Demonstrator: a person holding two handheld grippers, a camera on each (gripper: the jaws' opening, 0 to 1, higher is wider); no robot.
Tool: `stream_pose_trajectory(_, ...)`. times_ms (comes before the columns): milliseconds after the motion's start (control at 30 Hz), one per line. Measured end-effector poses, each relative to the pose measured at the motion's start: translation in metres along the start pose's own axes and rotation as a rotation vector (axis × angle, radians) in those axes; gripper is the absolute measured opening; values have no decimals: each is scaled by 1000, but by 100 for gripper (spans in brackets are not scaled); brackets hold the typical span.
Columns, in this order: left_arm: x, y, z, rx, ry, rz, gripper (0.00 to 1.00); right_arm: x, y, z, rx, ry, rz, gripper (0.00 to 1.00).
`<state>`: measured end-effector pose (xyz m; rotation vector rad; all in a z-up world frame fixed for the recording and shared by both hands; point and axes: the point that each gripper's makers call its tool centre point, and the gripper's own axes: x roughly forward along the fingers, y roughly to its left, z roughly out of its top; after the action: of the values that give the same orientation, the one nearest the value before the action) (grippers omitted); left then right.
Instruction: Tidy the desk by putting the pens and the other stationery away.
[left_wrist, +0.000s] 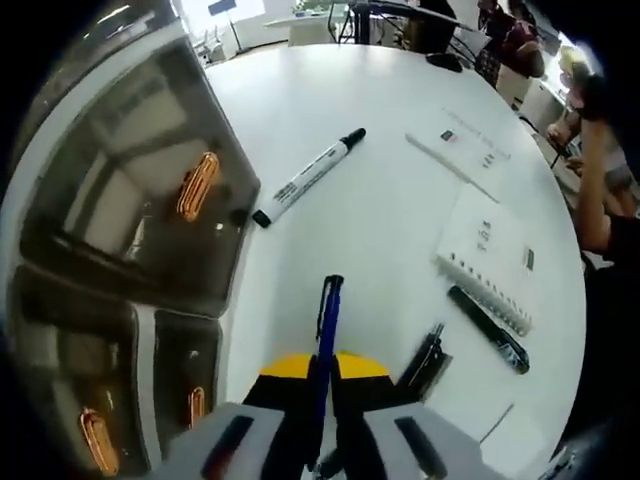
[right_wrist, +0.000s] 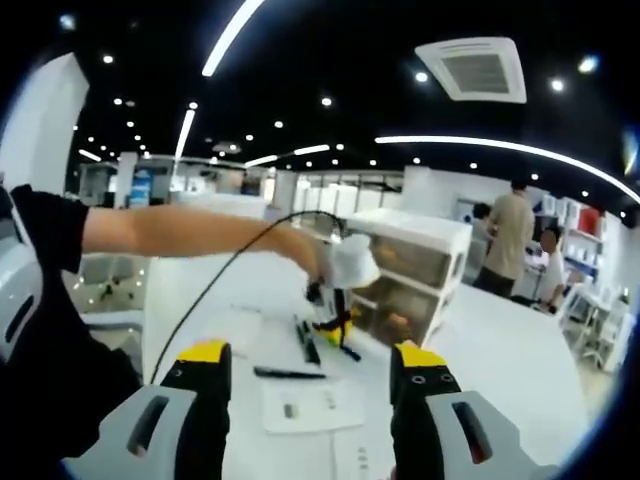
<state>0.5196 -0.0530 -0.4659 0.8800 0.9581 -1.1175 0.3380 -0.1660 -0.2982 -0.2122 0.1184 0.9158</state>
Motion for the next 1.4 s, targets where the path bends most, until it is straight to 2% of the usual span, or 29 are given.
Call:
stream_pose_trajectory(267, -10, 5, 4, 53, -12, 41, 6, -1, -2, 0, 2, -1, -4, 61)
stream_pose_trajectory(533, -20, 1, 13, 98, -31, 62, 6, 0, 0, 1, -3, 2, 0, 61)
stream_pose_trajectory(800, -31, -4, 12, 93, -63, 83, 5, 1, 1, -1, -1, 4, -2, 61)
stream_pose_trajectory(967, -29, -13, 13, 93, -65, 60, 5, 2, 5, -1, -7, 5, 3, 61)
stream_pose_trajectory(1033, -24, -17, 7, 127, -27, 45, 5, 2, 4, 0, -3, 3, 0, 61)
stream_pose_trajectory(1167, -11, -26, 8, 146, -13, 14, 5, 2, 5, -1, -5, 5, 3, 61)
stream_pose_trajectory(1333, -3, -39, 1, 196, 36, -47, 6, 0, 2, 0, -2, 0, -1, 61)
stream_pose_trajectory(1400, -4, -38, 2, 200, 38, -48, 6, 0, 1, 0, 0, 1, -2, 61)
